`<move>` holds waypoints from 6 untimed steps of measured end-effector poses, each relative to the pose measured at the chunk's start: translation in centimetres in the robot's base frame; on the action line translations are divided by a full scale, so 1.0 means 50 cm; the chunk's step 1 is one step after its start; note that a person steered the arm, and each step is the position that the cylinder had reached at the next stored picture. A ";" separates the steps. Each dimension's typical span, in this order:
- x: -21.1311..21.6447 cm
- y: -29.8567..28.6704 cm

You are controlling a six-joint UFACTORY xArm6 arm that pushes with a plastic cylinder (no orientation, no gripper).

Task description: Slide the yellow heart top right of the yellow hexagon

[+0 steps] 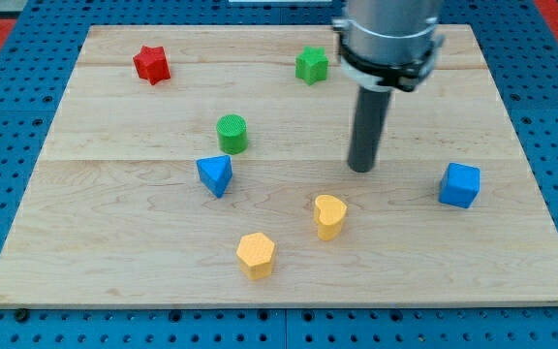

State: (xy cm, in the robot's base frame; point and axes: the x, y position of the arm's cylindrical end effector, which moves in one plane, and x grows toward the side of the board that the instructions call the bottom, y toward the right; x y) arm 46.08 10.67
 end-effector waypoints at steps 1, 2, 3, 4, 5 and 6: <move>0.067 0.000; 0.103 -0.055; 0.117 -0.129; 0.093 -0.154; 0.102 -0.168; 0.117 -0.197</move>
